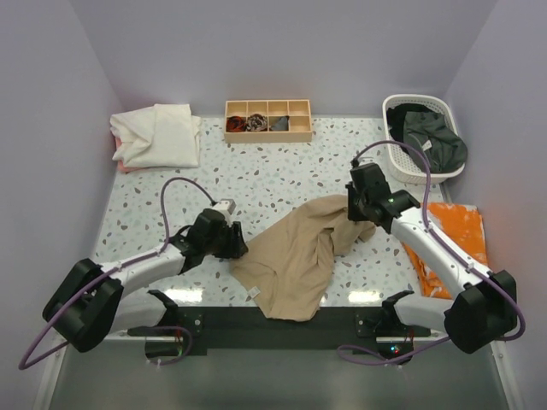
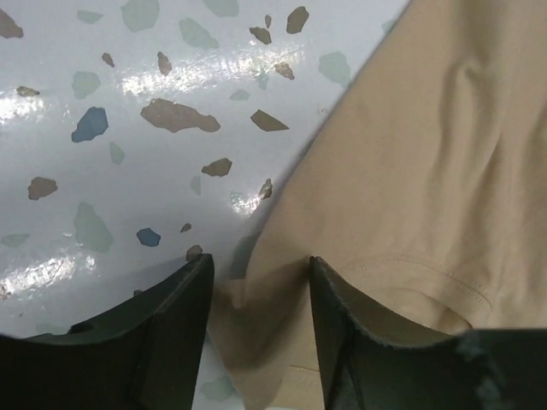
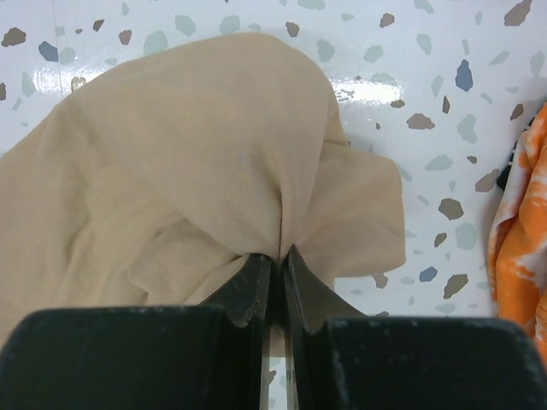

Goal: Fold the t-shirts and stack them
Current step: Flatten out the tshirt

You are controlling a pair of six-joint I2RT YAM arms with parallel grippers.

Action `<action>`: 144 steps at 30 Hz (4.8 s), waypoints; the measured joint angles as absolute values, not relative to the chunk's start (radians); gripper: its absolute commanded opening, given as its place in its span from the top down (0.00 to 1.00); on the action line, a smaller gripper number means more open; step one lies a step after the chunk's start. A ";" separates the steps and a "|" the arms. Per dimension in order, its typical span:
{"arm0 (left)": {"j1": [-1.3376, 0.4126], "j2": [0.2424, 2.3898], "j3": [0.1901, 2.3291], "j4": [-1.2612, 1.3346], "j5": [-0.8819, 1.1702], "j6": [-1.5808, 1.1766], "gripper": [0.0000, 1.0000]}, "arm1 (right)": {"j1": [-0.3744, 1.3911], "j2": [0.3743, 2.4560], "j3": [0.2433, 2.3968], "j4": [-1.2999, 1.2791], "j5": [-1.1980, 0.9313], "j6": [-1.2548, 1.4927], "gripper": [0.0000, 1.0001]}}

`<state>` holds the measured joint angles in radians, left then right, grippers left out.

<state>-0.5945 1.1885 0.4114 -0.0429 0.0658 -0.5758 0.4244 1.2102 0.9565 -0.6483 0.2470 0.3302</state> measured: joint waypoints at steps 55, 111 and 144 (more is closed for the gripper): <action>-0.630 1.458 0.712 -0.038 0.171 -0.496 0.25 | 0.424 0.955 0.985 -0.799 0.165 0.320 0.94; -0.643 0.885 1.294 -0.843 -0.222 -0.384 1.00 | 0.426 0.808 0.800 -0.810 -0.383 0.308 0.62; -0.643 1.008 0.853 -0.672 0.003 -0.488 1.00 | 0.427 1.134 0.723 -0.751 0.216 0.660 0.43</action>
